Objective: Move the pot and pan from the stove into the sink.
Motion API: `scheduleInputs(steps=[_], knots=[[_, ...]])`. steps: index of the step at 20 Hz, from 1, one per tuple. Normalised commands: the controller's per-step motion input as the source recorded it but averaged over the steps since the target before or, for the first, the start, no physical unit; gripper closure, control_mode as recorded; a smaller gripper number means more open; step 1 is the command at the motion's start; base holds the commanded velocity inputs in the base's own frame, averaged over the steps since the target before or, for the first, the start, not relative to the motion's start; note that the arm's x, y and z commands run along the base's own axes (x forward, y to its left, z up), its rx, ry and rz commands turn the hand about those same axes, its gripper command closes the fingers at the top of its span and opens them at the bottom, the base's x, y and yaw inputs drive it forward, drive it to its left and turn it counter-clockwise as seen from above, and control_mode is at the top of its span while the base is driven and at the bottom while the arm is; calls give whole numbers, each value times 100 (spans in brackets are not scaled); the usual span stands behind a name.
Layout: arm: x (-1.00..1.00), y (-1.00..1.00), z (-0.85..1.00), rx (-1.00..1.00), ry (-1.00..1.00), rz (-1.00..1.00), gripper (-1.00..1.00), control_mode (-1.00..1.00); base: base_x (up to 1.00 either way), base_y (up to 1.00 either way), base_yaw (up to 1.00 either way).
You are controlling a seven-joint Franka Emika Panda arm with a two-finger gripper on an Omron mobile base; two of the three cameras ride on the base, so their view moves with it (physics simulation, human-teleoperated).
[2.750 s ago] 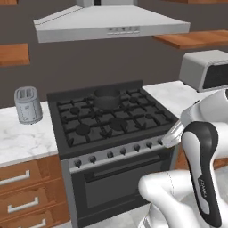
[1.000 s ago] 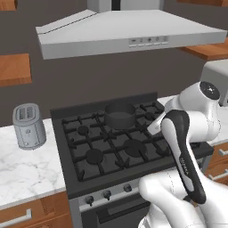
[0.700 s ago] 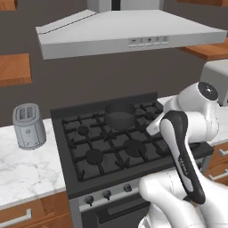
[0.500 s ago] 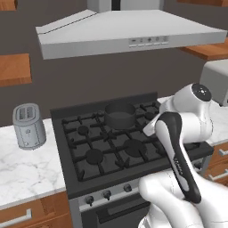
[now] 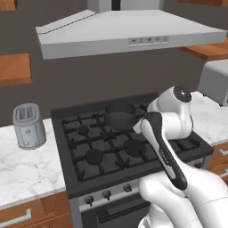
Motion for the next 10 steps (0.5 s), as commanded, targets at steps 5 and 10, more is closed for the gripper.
scheduleInputs(steps=[5, 10], knots=[[65, -5, -14, 0, 1, 0, -100, -100, 0, 0, 0], [58, -7, -13, 0, 2, 0, -100, -100, 0, 0, 0]])
